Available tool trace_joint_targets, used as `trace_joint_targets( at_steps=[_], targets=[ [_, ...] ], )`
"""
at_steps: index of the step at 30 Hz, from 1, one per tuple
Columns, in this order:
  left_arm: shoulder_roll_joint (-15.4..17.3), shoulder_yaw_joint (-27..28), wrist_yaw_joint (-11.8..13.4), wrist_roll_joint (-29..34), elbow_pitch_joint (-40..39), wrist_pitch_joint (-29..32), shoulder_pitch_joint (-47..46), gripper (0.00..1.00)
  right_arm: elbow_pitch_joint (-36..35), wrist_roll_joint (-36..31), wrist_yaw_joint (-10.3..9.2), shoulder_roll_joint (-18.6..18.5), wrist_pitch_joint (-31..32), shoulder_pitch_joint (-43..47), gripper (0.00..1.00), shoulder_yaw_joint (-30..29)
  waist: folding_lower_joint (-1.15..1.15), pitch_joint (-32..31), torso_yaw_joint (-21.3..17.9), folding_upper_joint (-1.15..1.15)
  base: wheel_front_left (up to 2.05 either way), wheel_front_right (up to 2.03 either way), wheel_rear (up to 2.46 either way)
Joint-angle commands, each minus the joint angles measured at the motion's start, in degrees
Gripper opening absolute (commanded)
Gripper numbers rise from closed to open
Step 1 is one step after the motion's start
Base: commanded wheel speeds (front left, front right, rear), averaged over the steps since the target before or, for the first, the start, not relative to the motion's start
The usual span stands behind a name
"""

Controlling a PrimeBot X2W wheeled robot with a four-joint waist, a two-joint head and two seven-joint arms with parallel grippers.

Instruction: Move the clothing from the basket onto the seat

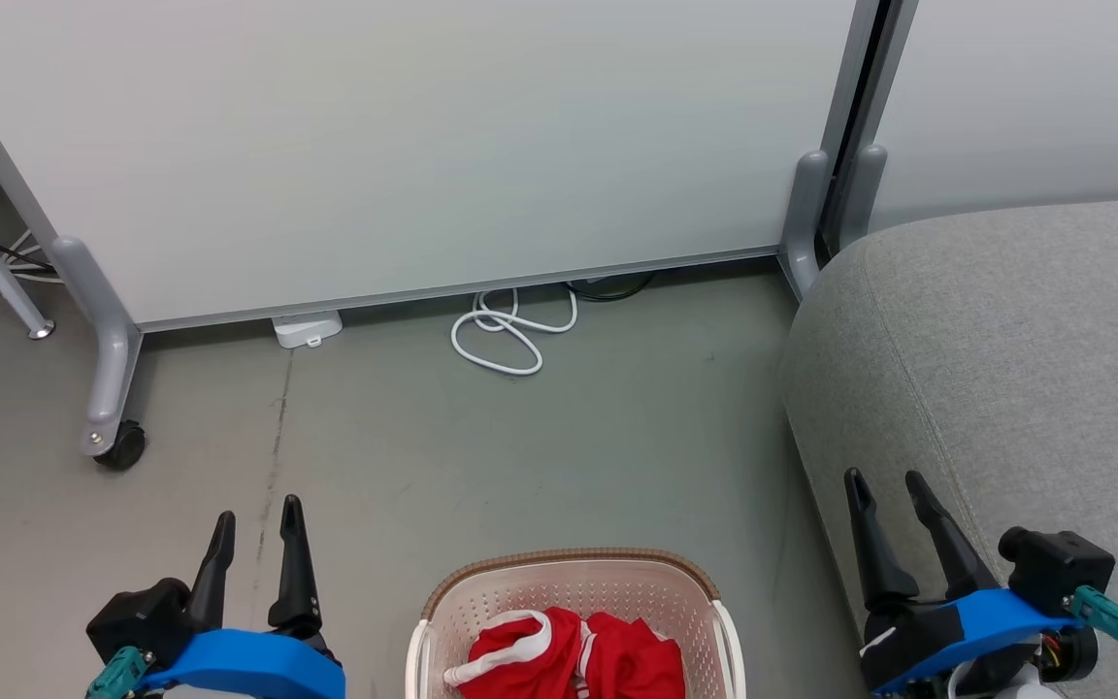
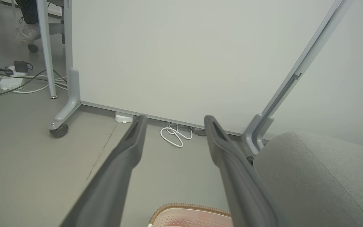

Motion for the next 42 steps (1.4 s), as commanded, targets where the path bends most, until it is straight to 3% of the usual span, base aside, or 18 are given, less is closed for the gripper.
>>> trace_joint_targets(
  at_steps=[1, 42],
  targets=[
    [0.47, -0.05, 0.23, 1.62, -0.03, -0.53, -0.41, 1.0, -0.11, -1.75, 0.1, -0.47, -0.58, -0.92, 1.0, 0.24, 0.0, -0.02, 0.01, 0.0, 0.0, 0.0, 0.0],
    [-0.75, 0.07, -0.92, 12.84, 5.43, -5.08, -1.4, 1.0, 1.04, -18.74, 0.14, -0.59, -3.91, -1.03, 1.0, 1.79, 0.0, -0.95, 0.6, 0.0, 0.0, 0.0, 0.0]
  ],
)
